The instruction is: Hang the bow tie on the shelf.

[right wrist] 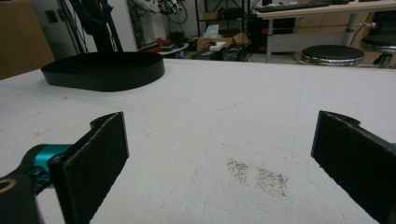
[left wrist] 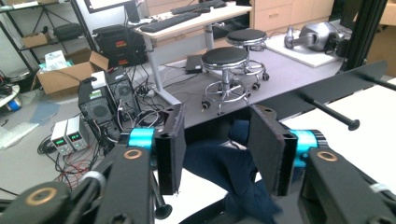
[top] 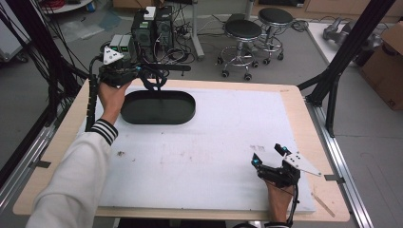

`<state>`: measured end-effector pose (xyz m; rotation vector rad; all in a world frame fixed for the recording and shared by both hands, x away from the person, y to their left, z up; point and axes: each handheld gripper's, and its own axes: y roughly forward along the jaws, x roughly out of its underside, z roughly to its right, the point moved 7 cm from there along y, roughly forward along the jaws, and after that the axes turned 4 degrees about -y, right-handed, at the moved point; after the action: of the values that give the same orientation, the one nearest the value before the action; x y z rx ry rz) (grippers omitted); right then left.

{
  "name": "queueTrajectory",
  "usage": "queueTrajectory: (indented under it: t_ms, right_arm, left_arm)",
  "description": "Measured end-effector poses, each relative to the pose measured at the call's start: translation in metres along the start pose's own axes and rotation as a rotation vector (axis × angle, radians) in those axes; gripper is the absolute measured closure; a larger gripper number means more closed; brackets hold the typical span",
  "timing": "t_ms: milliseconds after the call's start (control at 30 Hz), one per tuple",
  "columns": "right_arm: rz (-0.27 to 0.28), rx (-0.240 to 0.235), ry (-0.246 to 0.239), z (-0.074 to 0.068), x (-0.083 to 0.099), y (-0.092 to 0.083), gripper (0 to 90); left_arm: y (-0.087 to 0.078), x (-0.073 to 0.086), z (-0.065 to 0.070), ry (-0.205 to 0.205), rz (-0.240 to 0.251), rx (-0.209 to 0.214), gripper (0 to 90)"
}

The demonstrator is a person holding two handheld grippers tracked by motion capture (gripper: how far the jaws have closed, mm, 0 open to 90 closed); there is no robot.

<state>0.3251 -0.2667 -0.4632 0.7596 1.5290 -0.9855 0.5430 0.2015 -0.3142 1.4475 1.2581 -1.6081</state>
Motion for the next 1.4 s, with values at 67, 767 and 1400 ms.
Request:
queueTrajectory:
  t_ms: [67,767,1400]
  right_arm:
    - [0.000,0.001,-0.001,0.000,0.000,0.000,2.9]
    - [0.001,0.002,-0.002,0.000,0.000,0.000,2.9]
    - [-0.001,0.014,-0.026,-0.002,0.000,0.000,2.9]
  left_arm:
    - [-0.002,-0.002,0.000,0.001,0.007,-0.001,51.7]
    - [-0.050,-0.022,0.013,0.075,0.114,0.072,14.4]
    - [-0.149,0.078,0.018,0.027,0.227,0.227,14.4]
